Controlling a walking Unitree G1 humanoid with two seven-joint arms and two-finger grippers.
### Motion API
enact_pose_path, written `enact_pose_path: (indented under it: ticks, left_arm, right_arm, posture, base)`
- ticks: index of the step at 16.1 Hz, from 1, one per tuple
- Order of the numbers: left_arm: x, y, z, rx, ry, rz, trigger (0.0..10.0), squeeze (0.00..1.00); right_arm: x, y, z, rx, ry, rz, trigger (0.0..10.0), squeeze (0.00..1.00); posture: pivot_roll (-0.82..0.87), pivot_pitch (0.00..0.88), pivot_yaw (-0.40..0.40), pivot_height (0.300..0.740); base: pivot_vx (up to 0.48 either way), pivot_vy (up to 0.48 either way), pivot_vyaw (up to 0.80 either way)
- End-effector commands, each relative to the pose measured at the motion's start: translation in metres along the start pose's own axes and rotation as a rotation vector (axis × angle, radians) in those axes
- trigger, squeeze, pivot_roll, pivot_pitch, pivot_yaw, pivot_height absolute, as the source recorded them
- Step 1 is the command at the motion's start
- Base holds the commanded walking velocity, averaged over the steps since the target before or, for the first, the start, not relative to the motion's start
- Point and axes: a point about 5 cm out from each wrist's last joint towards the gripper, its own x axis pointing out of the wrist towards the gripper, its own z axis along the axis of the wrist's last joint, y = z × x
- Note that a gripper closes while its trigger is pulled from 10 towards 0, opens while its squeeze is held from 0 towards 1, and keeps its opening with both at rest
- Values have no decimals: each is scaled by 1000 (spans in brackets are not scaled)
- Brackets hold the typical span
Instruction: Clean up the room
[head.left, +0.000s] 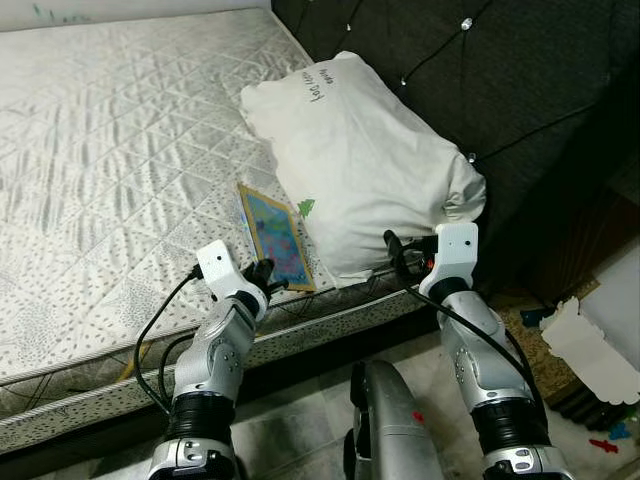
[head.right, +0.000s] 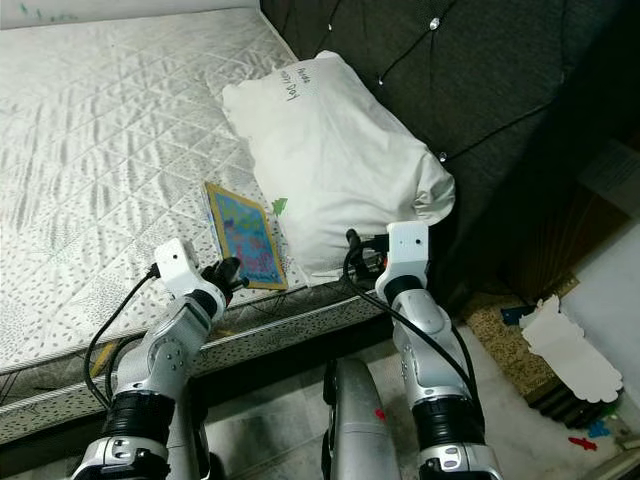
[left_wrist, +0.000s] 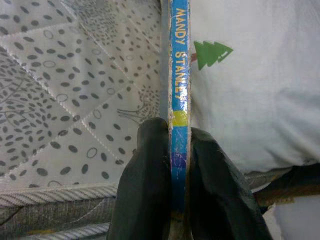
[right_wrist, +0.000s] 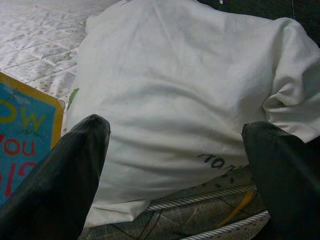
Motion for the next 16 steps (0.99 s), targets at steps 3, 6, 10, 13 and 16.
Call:
enact_pose_path:
  ticks: [3, 6, 10, 13, 16]
  left_arm:
    - [9, 2, -7, 0, 123, -29, 10000, 0]
    - [20, 9, 0, -29, 169, -16, 10000, 0]
    - [27, 15, 7, -60, 224, -57, 10000, 0]
    - [33, 12, 11, -80, 266, -91, 10000, 0]
    - [38, -11, 13, -185, 278, -168, 10000, 0]
  right_arm:
    - [0, 1, 4, -6, -4, 1, 10000, 0]
    - [-1, -4, 6, -16, -11, -12, 10000, 0]
    - [-2, -5, 8, -23, -12, -13, 10000, 0]
    - [-4, -8, 10, -34, -17, -14, 10000, 0]
    - [-5, -12, 11, -46, -14, -19, 10000, 0]
  posture:
    - [-181, 73, -44, 568]
    - [-195, 73, -42, 568]
    - [-220, 72, -47, 568]
    - [-239, 72, -50, 568]
    - [-256, 67, -57, 568]
  base:
    - [0, 0, 0]
    - [0, 0, 0]
    - [0, 0, 0]
    - [0, 0, 0]
    - [0, 0, 0]
